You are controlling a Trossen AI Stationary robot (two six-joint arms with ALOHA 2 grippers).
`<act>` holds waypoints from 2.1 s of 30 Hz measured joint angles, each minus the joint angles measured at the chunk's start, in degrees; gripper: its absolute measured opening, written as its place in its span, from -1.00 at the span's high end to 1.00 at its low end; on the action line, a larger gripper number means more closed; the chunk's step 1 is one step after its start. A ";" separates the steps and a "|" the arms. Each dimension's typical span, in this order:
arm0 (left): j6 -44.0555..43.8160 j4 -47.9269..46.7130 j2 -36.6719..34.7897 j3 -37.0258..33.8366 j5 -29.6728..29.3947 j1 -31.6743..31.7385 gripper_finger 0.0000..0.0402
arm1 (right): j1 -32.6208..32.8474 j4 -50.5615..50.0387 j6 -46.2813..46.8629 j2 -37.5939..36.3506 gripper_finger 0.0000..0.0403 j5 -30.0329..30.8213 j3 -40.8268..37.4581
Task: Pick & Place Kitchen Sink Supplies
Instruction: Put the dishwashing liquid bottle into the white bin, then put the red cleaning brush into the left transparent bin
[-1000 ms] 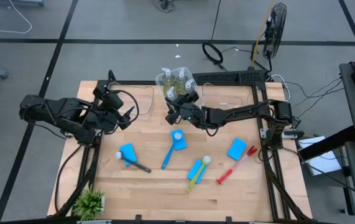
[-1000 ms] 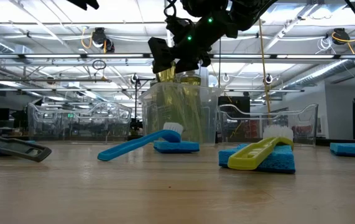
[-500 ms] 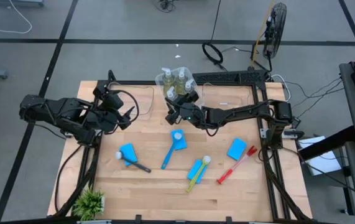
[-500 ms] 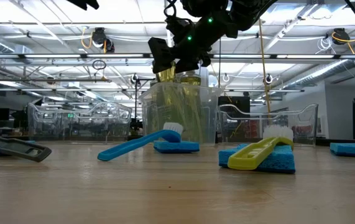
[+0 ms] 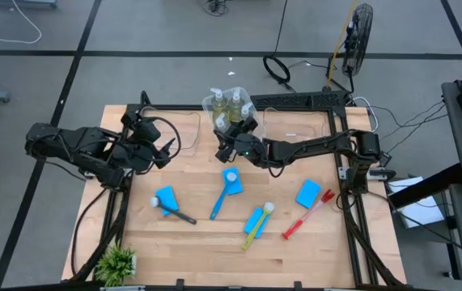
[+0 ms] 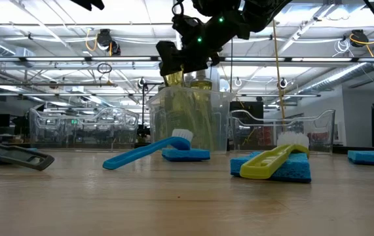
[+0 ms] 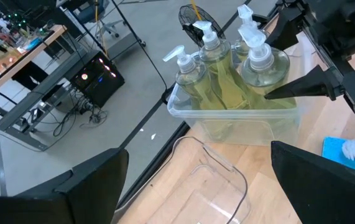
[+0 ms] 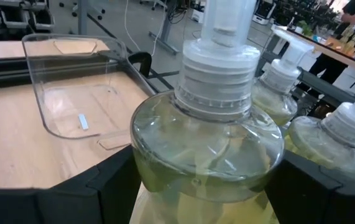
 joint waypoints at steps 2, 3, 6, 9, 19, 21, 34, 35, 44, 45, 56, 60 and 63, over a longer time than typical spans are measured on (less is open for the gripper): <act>0.00 -0.01 0.01 0.00 0.00 0.00 -0.95 | -0.03 0.06 0.49 0.00 -0.41 0.11 0.00; 0.02 -0.01 0.01 0.00 0.00 0.00 -0.95 | -0.07 0.04 0.87 0.00 -0.41 0.11 0.00; 0.02 0.00 0.01 0.00 0.00 0.00 -0.95 | -0.11 -0.02 1.24 0.00 -0.41 0.09 0.00; 0.02 0.01 0.01 0.00 0.00 0.00 -0.95 | -0.11 0.00 0.88 0.00 -0.41 0.09 0.00; -0.26 0.01 -0.01 0.00 0.00 0.00 -0.95 | -0.11 0.03 1.60 0.00 -0.50 0.22 0.00; -0.28 0.01 0.01 0.00 0.00 0.00 -0.95 | -0.11 0.52 2.64 0.00 -0.58 0.34 0.02; -0.29 0.01 0.01 0.00 0.00 0.00 -0.95 | -0.15 0.65 1.21 -0.31 -0.89 0.18 0.11; -0.31 0.01 0.01 0.00 -0.02 0.00 -0.95 | -0.15 0.60 0.44 -0.58 -0.89 0.13 0.07; -0.36 0.02 0.01 0.00 0.00 0.00 -0.95 | -0.11 3.69 -6.47 -3.16 -0.89 0.33 0.04; -0.37 0.04 0.01 0.00 0.02 0.00 -0.95 | -0.11 2.52 -6.82 -3.95 -0.89 0.55 0.03; -0.45 0.24 0.01 0.00 1.16 0.00 -0.95 | 0.33 -0.88 -7.78 -6.89 -0.89 1.77 0.09; -0.46 0.28 0.01 0.00 1.16 0.00 -0.95 | 1.44 -1.17 -8.39 -7.92 -0.89 1.58 -0.01; -0.44 0.28 0.01 0.00 1.16 0.00 -0.95 | 2.70 -1.91 -9.81 -9.25 -0.89 1.55 0.05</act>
